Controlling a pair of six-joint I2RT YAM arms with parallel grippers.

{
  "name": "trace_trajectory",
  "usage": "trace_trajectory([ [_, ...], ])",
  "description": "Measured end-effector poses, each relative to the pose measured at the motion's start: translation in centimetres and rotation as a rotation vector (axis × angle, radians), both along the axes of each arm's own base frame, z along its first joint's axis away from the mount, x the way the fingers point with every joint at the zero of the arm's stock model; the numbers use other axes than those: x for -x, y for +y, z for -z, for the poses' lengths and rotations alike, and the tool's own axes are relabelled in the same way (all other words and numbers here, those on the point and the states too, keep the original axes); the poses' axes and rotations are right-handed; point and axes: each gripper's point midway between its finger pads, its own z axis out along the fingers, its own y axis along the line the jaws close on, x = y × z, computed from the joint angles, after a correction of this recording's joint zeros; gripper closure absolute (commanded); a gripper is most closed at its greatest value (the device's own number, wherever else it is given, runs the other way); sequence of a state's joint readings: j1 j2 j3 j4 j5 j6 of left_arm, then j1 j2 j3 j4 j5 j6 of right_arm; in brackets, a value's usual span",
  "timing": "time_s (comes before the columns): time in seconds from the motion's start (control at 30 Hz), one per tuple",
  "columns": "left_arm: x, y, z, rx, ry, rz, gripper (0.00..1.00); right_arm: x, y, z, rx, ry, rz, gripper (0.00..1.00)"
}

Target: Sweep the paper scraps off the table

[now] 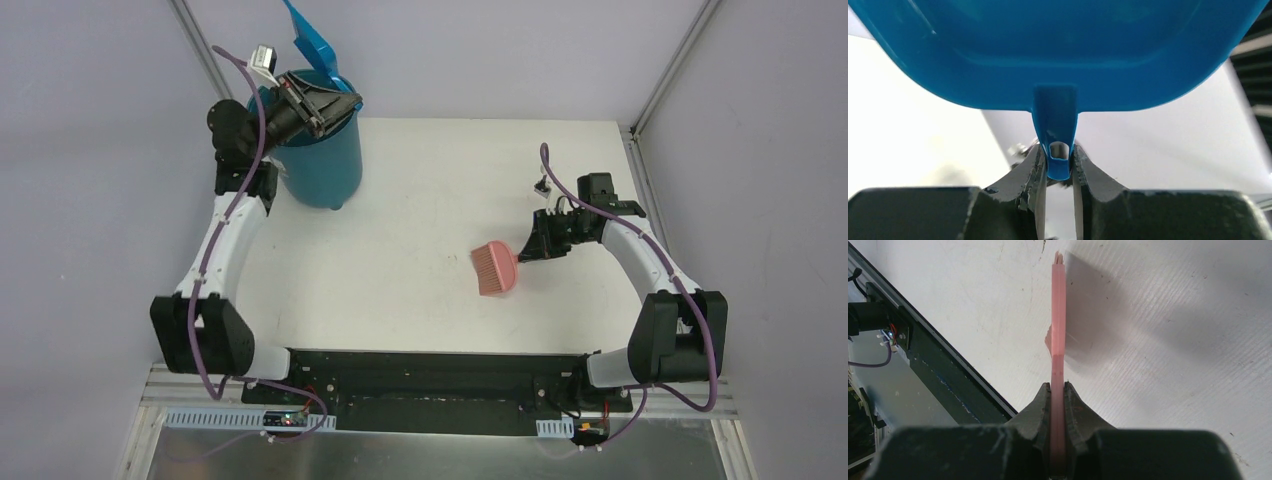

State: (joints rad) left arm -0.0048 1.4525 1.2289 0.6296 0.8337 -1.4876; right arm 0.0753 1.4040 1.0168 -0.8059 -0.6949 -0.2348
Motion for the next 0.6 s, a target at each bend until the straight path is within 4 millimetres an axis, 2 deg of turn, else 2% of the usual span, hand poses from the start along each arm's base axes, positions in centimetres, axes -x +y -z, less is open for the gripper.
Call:
trace_trajectory([
  [0.13,3.2,-1.2,-1.5,-0.225,-0.092,-0.039,1.0,0.0,0.0,0.0,0.0,0.001,0.0,1.0],
  [0.23,4.8,-1.5,-0.6,-0.37,-0.114,-0.063,1.0,0.0,0.0,0.0,0.0,0.001,0.0,1.0],
  [0.3,5.3,-1.7,1.5,-0.459,-0.086,-0.072,1.0,0.0,0.0,0.0,0.0,0.001,0.0,1.0],
  [0.4,5.8,-1.9,6.0,-0.609,-0.001,-0.072,1.0,0.0,0.0,0.0,0.0,0.002,0.0,1.0],
  [0.5,7.3,-2.3,11.0,-0.752,0.088,-0.02,1.0,0.0,0.0,0.1,0.0,0.006,0.0,1.0],
  [0.6,9.2,-2.2,14.9,-0.872,0.168,0.035,1.0,0.0,0.0,0.2,0.0,0.007,0.0,1.0],
])
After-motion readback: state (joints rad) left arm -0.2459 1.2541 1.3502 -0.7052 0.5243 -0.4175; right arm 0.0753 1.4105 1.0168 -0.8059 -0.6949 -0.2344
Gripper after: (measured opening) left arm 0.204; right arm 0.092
